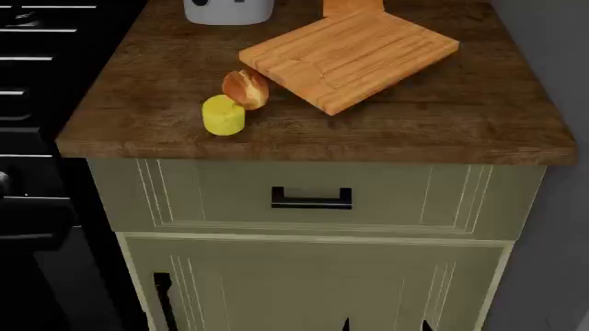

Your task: Place the bread and cheese on the cutting board.

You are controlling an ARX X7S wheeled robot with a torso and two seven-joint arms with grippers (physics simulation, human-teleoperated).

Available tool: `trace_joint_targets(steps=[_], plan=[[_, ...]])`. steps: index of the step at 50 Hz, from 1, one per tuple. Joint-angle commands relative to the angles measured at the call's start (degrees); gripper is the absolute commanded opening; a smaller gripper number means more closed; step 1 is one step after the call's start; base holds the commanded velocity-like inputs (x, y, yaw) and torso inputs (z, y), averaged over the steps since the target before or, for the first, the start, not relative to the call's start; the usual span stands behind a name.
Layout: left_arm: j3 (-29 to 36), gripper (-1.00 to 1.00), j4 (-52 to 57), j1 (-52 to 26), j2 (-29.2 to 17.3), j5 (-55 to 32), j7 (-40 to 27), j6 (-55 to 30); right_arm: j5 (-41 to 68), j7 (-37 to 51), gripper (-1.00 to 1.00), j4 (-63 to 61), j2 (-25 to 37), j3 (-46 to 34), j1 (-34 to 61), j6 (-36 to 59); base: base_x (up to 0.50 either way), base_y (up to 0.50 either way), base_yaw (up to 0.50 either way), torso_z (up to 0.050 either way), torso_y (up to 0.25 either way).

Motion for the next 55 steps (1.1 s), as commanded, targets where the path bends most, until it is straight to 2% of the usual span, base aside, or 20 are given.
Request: trace_joint_targets(steps=[1, 14, 15, 16, 31, 33, 35, 36, 37, 43, 51, 55], plan=[[0.77, 1.0, 0.1, -0.03, -0.67, -0.67, -0.77, -0.12, 1.61, 1.98, 1.0, 0.48, 1.61, -2.0, 0.24, -0.3, 0.0, 0.0, 0.0, 0.0, 0.0], [2.69, 1.0, 1.31, 0.21, -2.86, -4.7, -2.31, -0.34, 5.04, 3.78, 1.0, -0.02, 2.95, -3.05, 0.27, -0.65, 0.0, 0.0, 0.0, 0.0, 0.0], [8.99, 1.0, 23.67, 4.5, -10.63, -9.04, -1.96, 2.91, 1.84, 10.51, 1.0, -23.84, 7.36, -8.59, -2.47, 11.62, 0.0, 0.0, 0.0, 0.0, 0.0], [0.99, 1.0, 0.8, -0.21, -0.56, 0.36, -1.1, -1.27, 1.43, 1.21, 1.0, -0.35, 0.46, 0.03, -0.35, -0.95, 0.0, 0.0, 0.0, 0.0, 0.0], [3.81, 1.0, 0.62, -0.39, -3.11, -1.88, -3.94, -0.93, 4.55, 3.61, 1.0, -1.84, 3.04, -2.96, -0.9, -1.21, 0.0, 0.0, 0.0, 0.0, 0.0], [3.84, 1.0, 2.56, -0.3, -3.35, -1.03, -5.17, -0.5, 5.31, 3.72, 1.0, -5.91, 3.59, -2.99, -0.67, 1.38, 0.0, 0.0, 0.0, 0.0, 0.0], [3.96, 1.0, 6.92, 0.69, -4.0, -3.79, -3.1, 0.38, 6.31, 3.7, 1.0, -13.13, 4.62, -3.06, -0.23, 6.28, 0.0, 0.0, 0.0, 0.009, 0.0], [4.21, 1.0, 8.74, 0.34, -4.32, -3.98, -3.15, -3.22, 6.71, 3.77, 1.0, -15.23, 4.92, -3.02, 0.01, 7.78, 0.0, 0.0, 0.0, 0.05, 0.0], [3.8, 1.0, 10.96, 0.04, -4.43, -6.28, -2.13, -3.85, 7.5, 3.85, 1.0, -19.9, 5.67, -2.7, 1.12, 11.19, 0.0, 0.0, 0.0, 0.05, 0.0], [3.29, 1.0, 23.5, -4.59, -5.71, -6.57, -4.31, -12.44, 11.02, 5.67, 1.0, -33.33, 7.67, -0.61, 8.6, 23.96, 0.0, 0.0, 0.0, 0.05, 0.0], [4.31, 1.0, 27.63, -8.55, -7.26, -5.95, -5.16, -16.73, 16.79, 5.57, 1.0, -34.83, 7.82, 2.66, 12.86, 27.04, 0.0, 0.0, 0.0, 0.05, 0.0], [5.03, 1.0, 30.75, -7.57, -9.13, -4.04, -5.37, -17.21, 12.15, 5.27, 1.0, -32.94, 9.81, -0.8, 11.73, 25.05, 0.12, 0.02, 0.0, 0.05, 0.0]])
